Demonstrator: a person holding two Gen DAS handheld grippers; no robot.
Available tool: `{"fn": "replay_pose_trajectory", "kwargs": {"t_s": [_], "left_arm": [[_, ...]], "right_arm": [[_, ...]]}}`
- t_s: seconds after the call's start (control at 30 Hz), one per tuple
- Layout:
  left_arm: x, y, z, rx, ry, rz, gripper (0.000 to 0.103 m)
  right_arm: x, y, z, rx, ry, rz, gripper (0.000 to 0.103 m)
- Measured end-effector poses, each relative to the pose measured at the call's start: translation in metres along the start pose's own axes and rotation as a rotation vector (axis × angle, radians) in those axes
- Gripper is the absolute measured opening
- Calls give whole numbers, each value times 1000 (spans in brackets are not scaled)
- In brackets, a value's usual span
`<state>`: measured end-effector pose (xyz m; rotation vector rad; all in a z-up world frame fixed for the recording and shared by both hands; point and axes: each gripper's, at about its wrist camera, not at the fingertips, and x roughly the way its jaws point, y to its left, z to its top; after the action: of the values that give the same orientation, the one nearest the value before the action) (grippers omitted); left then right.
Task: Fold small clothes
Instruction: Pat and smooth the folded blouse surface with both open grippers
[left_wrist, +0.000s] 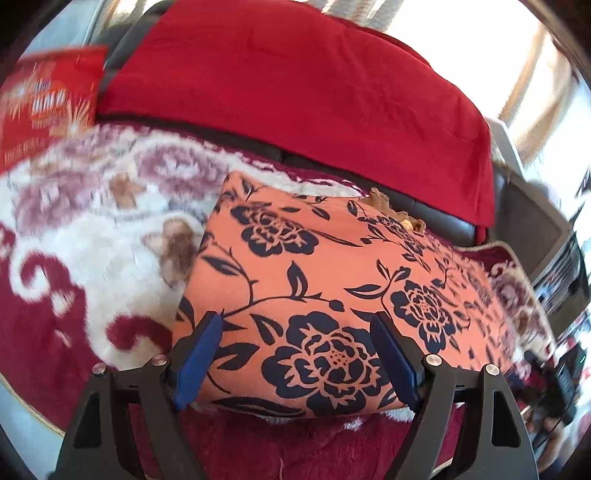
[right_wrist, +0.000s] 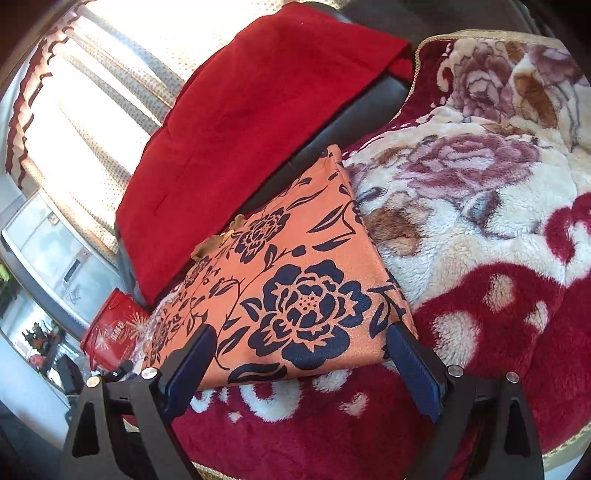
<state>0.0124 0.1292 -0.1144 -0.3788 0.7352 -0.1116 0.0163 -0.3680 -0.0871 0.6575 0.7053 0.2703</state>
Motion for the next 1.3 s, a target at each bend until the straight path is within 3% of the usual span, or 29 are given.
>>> {"fn": "replay_pose_trajectory", "kwargs": {"t_s": [0.17,0.53,0.73,1.07,1.3], "left_arm": [[0,10,-3,-49,-2,-36,83],[5,2,-7,4,10,-38,83],[5,-4,-11,41,5,-2,83],[8,-30,-23,194,11,102,83],[11,-38,-22,222,29,140,83]], "right_arm": [[1,-3,0,44,-29,6,97],[2,2,-2,46,-52,-9,98],[-1,-5,-2,64,-59,31,98],[-13,-23,-1,136,-82,142,98],[-17,-31,0,169,-90,203,98]]}}
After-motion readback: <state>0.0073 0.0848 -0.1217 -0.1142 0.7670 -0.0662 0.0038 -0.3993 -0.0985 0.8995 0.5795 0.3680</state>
